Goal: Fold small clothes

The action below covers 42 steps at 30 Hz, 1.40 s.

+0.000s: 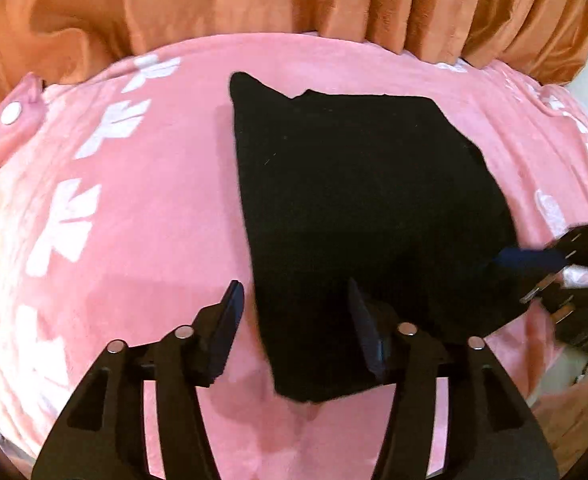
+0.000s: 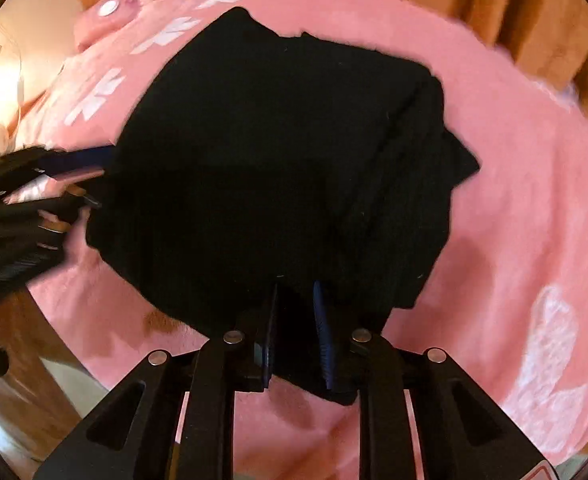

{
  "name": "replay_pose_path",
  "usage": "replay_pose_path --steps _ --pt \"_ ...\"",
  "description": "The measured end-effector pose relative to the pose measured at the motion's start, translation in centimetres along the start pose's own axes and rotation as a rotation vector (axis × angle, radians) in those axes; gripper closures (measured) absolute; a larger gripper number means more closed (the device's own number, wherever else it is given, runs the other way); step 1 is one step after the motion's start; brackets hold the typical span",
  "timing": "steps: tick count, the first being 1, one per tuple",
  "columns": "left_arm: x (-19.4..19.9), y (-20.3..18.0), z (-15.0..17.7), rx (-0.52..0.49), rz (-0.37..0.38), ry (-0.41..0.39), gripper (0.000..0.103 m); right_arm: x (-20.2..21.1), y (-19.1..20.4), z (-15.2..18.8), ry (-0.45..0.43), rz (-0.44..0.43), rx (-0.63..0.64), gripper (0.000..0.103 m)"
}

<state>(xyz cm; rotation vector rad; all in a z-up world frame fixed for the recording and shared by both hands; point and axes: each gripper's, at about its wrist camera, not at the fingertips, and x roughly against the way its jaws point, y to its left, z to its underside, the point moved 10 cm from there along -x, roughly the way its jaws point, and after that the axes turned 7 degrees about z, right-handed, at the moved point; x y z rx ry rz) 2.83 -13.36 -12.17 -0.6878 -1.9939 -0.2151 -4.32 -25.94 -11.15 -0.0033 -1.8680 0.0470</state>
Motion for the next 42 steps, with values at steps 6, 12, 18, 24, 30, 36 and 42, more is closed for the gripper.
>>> replay_pose_path --steps 6,12,18,24,30,36,42 --pt "-0.4 0.1 0.9 0.03 0.035 0.045 0.049 -0.6 -1.5 1.8 0.027 -0.014 -0.058 0.082" --pt "4.2 -1.7 -2.7 -0.002 0.037 -0.081 0.039 2.1 -5.2 -1.6 -0.117 -0.046 -0.247 0.079" --pt "4.4 -1.5 -5.0 0.015 -0.059 -0.104 0.008 6.7 -6.1 -5.4 -0.336 0.011 -0.359 0.031" --pt "-0.6 1.0 -1.9 0.18 -0.049 0.05 0.008 1.0 -4.4 -4.0 -0.156 0.052 -0.394 0.03" --pt "-0.7 0.6 -2.8 0.147 -0.09 -0.003 0.008 -0.2 -4.1 -3.5 -0.128 0.109 -0.357 0.03" --pt "-0.2 0.4 -3.1 0.133 -0.126 -0.017 0.009 0.9 -3.9 -2.6 -0.136 0.132 -0.358 0.03" --pt "0.7 -0.2 -3.5 0.1 -0.138 -0.033 0.009 1.8 -4.4 -2.4 -0.169 0.182 -0.363 0.03"
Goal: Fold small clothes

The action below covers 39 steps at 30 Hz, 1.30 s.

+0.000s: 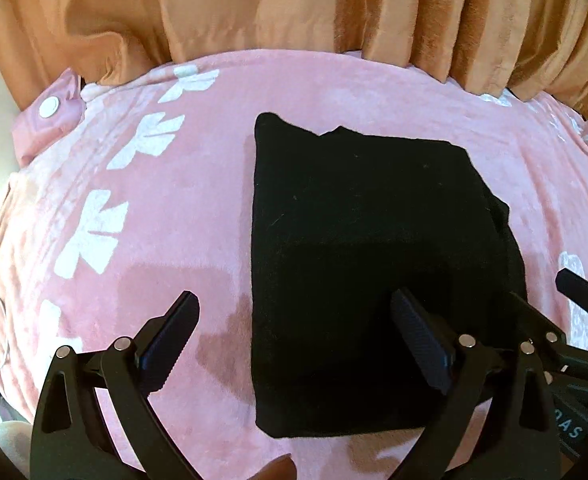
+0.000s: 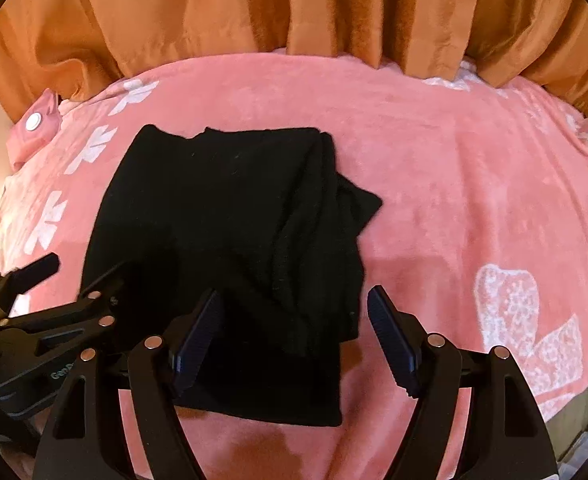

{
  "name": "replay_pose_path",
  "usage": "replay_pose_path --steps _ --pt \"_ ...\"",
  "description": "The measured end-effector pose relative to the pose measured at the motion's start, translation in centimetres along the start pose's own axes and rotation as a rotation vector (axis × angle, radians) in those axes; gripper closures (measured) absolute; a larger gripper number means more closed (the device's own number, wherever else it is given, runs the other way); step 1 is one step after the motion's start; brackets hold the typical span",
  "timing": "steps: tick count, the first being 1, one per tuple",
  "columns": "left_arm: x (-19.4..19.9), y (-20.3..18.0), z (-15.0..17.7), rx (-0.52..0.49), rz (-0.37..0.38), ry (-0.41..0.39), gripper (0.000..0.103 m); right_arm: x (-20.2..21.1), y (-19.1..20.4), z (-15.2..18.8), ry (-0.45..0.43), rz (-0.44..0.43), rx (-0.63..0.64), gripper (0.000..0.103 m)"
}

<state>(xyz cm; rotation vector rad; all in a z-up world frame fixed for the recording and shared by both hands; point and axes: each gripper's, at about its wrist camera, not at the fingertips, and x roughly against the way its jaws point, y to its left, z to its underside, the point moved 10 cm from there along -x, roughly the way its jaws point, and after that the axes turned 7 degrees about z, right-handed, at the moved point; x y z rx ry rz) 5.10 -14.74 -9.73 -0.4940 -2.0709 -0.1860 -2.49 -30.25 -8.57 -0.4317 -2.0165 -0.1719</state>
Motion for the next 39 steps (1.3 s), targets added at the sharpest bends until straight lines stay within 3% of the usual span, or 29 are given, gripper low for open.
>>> replay_pose_path --steps 5,16,20,31,39 --pt "1.2 -0.8 1.2 -0.016 0.012 0.036 0.008 1.2 -1.4 0.7 -0.041 0.092 0.013 0.03" --pt "2.5 -2.0 4.3 -0.013 -0.012 0.074 0.008 3.5 -2.7 4.7 -0.025 0.028 -0.062 0.029" --pt "3.2 -2.4 4.2 -0.028 -0.049 0.051 0.005 4.2 -3.3 4.8 -0.045 0.042 -0.069 0.029" --pt "1.7 -2.6 5.5 0.019 -0.035 0.103 0.005 3.6 -4.6 5.4 -0.038 0.066 -0.075 0.029" --pt "1.5 -2.5 5.3 0.025 -0.027 0.088 0.005 3.1 -4.3 5.6 -0.027 0.068 -0.078 0.029"
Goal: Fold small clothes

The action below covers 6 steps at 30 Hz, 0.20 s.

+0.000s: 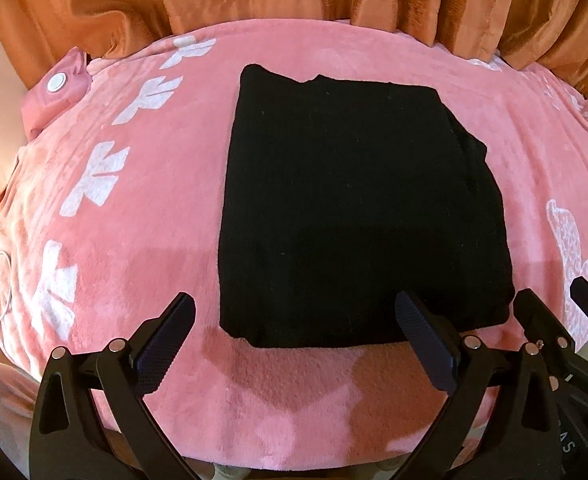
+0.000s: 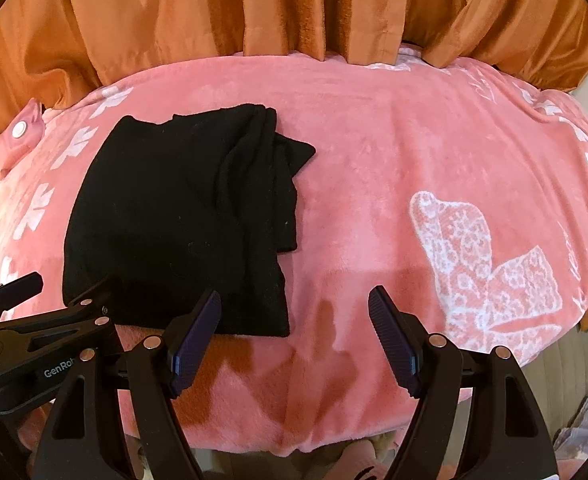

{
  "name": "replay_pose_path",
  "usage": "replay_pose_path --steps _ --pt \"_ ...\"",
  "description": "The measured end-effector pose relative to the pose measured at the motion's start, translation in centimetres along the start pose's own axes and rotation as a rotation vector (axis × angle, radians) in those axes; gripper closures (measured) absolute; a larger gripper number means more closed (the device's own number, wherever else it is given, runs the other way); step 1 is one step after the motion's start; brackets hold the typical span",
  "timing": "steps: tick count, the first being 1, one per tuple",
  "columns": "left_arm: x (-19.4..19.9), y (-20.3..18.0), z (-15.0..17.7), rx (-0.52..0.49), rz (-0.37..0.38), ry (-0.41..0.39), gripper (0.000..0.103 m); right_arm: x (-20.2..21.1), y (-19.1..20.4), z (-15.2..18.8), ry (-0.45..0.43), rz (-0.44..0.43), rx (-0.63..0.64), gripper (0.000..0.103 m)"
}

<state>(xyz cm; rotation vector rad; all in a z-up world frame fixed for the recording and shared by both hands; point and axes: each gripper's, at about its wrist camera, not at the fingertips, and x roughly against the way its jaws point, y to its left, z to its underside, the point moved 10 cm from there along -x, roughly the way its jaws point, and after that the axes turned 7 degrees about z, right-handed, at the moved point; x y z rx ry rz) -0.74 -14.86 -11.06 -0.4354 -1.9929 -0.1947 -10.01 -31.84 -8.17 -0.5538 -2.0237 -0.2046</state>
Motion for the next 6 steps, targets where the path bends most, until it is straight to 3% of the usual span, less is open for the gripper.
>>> replay_pose_path --steps 6 --pt "-0.17 0.18 -0.01 -0.001 -0.008 -0.004 0.008 -0.17 0.23 -0.1 -0.003 0.013 0.002 0.029"
